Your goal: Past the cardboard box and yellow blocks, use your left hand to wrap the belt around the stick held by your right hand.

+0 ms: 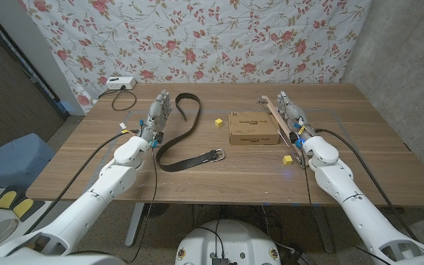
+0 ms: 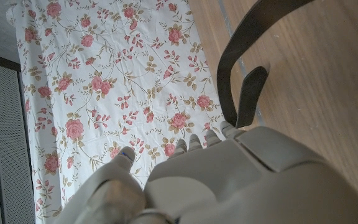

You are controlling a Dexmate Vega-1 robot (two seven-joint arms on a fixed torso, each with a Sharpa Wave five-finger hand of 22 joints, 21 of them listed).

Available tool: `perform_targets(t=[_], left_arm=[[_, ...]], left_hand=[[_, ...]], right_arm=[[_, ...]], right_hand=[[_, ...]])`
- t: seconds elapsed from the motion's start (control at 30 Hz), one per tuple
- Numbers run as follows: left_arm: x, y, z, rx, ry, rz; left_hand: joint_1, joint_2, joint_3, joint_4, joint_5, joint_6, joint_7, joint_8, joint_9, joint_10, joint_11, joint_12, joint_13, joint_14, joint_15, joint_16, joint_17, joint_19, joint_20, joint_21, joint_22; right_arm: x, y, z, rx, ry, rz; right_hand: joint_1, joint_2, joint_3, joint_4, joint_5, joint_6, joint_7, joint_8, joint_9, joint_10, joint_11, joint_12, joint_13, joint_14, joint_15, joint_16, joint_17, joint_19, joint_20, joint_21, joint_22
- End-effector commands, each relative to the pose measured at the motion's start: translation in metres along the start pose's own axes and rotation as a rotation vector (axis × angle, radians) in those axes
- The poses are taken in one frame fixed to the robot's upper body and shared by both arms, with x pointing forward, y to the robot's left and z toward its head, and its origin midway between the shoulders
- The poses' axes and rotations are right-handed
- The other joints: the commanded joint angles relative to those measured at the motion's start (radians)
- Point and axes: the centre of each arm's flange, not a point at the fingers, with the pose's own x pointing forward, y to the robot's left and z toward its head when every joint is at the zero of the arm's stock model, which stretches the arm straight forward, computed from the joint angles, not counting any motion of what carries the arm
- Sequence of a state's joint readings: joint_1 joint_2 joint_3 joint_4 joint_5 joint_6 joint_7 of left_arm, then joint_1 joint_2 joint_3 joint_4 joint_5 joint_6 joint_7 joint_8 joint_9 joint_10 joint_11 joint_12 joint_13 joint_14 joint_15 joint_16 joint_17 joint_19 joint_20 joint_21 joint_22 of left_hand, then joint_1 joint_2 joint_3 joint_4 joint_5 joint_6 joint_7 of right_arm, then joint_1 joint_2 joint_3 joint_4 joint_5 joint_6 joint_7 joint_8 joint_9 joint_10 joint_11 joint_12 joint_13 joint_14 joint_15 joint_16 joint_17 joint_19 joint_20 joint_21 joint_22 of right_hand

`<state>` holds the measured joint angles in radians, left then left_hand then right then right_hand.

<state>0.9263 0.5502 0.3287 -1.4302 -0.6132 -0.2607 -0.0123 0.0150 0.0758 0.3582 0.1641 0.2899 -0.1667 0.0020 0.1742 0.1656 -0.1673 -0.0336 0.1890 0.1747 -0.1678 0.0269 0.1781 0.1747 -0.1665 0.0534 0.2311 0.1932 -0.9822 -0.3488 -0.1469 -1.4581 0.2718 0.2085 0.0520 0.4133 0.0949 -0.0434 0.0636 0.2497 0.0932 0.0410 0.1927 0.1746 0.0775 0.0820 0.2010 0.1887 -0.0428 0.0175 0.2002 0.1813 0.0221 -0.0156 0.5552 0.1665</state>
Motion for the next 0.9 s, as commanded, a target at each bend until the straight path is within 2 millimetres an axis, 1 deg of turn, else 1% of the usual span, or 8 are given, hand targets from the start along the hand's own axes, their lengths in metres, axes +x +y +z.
perform_targets(t=[0.03, 0.07, 0.1, 0.13, 0.2, 0.4, 0.6, 0.9], left_arm=[[0.005, -0.016, 0.004, 0.036, -0.007, -0.017], [0.005, -0.016, 0.004, 0.036, -0.008, -0.017], [0.007, -0.019, 0.006, 0.039, -0.011, -0.02], [0.007, -0.02, 0.006, 0.04, -0.012, -0.022], [0.009, -0.022, 0.008, 0.045, -0.015, -0.025], [0.013, -0.029, 0.011, 0.054, -0.019, -0.035], [0.017, -0.035, 0.013, 0.061, -0.019, -0.043], [0.024, -0.044, 0.014, 0.067, -0.013, -0.062]], left_hand=[[0.01, 0.02, -0.005, -0.003, 0.009, -0.215, -0.001, 0.006, 0.005, -0.208, -0.005, 0.004, 0.002, -0.198, -0.001, 0.004, 0.002, -0.058, 0.002, 0.003, 0.005], [0.01, 0.019, -0.006, -0.003, 0.009, -0.215, -0.002, 0.006, 0.005, -0.207, -0.003, 0.004, 0.002, -0.197, -0.001, 0.004, 0.002, -0.058, 0.002, 0.003, 0.005], [0.01, 0.019, -0.006, -0.003, 0.009, -0.215, -0.002, 0.006, 0.005, -0.207, -0.003, 0.004, 0.002, -0.197, -0.001, 0.004, 0.002, -0.058, 0.003, 0.003, 0.005], [0.01, 0.018, -0.006, -0.003, 0.009, -0.214, -0.002, 0.006, 0.005, -0.206, -0.003, 0.004, 0.002, -0.197, -0.001, 0.005, 0.002, -0.058, 0.003, 0.003, 0.005], [0.01, 0.018, -0.007, -0.004, 0.009, -0.214, -0.002, 0.007, 0.005, -0.206, -0.004, 0.004, 0.002, -0.197, -0.001, 0.004, 0.002, -0.058, 0.003, 0.003, 0.005], [0.011, 0.015, -0.009, -0.005, 0.009, -0.213, -0.002, 0.007, 0.005, -0.206, -0.004, 0.004, 0.002, -0.195, -0.002, 0.005, 0.002, -0.057, 0.003, 0.003, 0.005], [0.011, 0.013, -0.012, -0.005, 0.009, -0.212, -0.002, 0.007, 0.005, -0.204, -0.003, 0.005, 0.002, -0.194, -0.003, 0.005, 0.002, -0.056, 0.004, 0.003, 0.005], [0.012, 0.01, -0.016, -0.006, 0.01, -0.211, -0.002, 0.007, 0.005, -0.202, -0.001, 0.005, 0.002, -0.193, -0.002, 0.005, 0.002, -0.056, 0.004, 0.002, 0.005]], right_arm=[[-0.022, -0.004, 0.038, -0.369, -0.076, -0.134], [-0.022, -0.004, 0.038, -0.372, -0.075, -0.137], [-0.025, -0.003, 0.044, -0.441, -0.08, -0.163], [-0.026, -0.002, 0.047, -0.472, -0.074, -0.174], [-0.029, -0.001, 0.051, -0.534, -0.065, -0.193], [-0.042, 0.0, 0.052, -0.652, -0.019, -0.241], [-0.058, -0.001, 0.051, -0.762, 0.037, -0.327], [-0.081, -0.003, 0.052, -0.881, 0.11, -0.407]], right_hand=[[0.027, -0.009, 0.003, -0.02, -0.006, 0.024, -0.001, 0.008, 0.006, 0.016, 0.0, 0.008, 0.001, 0.018, 0.003, 0.008, 0.002, 0.02, 0.005, -0.005, 0.003], [0.032, -0.01, 0.004, -0.023, -0.007, 0.027, -0.002, 0.009, 0.006, 0.017, -0.002, 0.008, 0.001, 0.021, 0.004, 0.008, 0.002, 0.022, 0.006, -0.005, 0.003], [0.039, -0.011, 0.006, -0.028, -0.007, 0.029, -0.003, 0.01, 0.007, 0.022, -0.003, 0.009, 0.001, 0.023, 0.002, 0.009, 0.002, 0.026, 0.007, -0.006, 0.004], [0.049, -0.011, 0.01, -0.036, -0.009, 0.033, -0.009, 0.011, 0.007, 0.023, -0.004, 0.009, 0.002, 0.025, 0.001, 0.008, 0.002, 0.031, 0.007, -0.008, 0.004], [0.059, -0.011, 0.013, -0.043, -0.01, 0.034, -0.011, 0.011, 0.007, 0.025, -0.006, 0.009, 0.002, 0.029, -0.001, 0.009, 0.002, 0.034, 0.009, -0.009, 0.004], [0.087, -0.015, 0.022, -0.064, -0.014, 0.037, -0.012, 0.011, 0.008, 0.027, -0.011, 0.007, 0.002, 0.045, 0.003, 0.012, 0.002, 0.049, 0.021, -0.014, 0.004], [0.105, -0.019, 0.026, -0.078, -0.019, 0.059, -0.012, 0.016, 0.009, 0.038, -0.01, 0.009, 0.002, 0.062, 0.004, 0.015, 0.001, 0.066, 0.027, -0.016, 0.004], [0.117, -0.022, 0.029, -0.089, -0.024, 0.072, -0.02, 0.018, 0.01, 0.053, -0.008, 0.013, 0.003, 0.082, 0.009, 0.019, 0.002, 0.078, 0.037, -0.02, 0.005]])
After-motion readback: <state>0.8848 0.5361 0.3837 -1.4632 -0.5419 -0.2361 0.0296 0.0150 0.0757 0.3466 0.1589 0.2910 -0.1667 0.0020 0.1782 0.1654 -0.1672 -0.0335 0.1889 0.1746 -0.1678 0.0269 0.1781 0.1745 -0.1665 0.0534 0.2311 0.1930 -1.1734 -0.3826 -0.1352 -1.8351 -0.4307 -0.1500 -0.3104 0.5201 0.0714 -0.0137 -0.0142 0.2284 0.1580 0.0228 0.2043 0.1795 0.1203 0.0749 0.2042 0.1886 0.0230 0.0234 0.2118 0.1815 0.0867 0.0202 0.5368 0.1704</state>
